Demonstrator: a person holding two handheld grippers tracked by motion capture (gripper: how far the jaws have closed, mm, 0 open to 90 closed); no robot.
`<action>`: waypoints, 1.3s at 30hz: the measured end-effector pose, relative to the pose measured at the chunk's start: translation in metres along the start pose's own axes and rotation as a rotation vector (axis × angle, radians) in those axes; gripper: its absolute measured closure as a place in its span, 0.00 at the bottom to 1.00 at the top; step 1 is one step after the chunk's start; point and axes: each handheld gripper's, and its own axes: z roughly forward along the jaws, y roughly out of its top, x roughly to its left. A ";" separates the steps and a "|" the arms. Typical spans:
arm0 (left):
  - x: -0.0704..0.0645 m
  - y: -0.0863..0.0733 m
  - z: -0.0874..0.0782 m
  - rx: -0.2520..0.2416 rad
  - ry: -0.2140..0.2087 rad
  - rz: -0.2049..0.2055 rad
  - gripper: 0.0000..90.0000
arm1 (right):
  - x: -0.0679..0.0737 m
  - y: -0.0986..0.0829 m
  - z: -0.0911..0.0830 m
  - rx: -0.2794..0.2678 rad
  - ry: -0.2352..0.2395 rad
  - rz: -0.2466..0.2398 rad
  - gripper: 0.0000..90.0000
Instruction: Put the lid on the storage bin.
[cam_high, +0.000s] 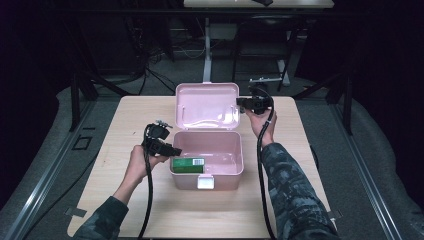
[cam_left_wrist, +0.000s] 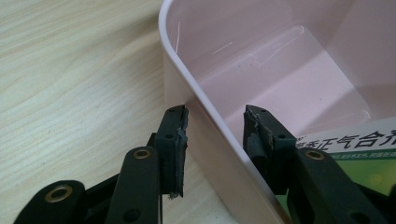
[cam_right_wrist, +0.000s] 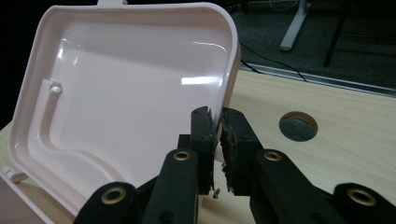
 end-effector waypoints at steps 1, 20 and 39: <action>0.000 0.000 0.000 -0.002 0.004 0.001 0.67 | 0.001 0.000 -0.002 -0.001 0.000 -0.002 0.93; 0.000 0.000 -0.001 0.001 0.007 -0.008 0.68 | 0.013 -0.002 -0.030 -0.068 0.031 -0.082 0.94; -0.002 -0.001 -0.001 -0.003 0.006 -0.024 0.71 | 0.016 -0.008 -0.051 -0.085 0.057 -0.145 0.93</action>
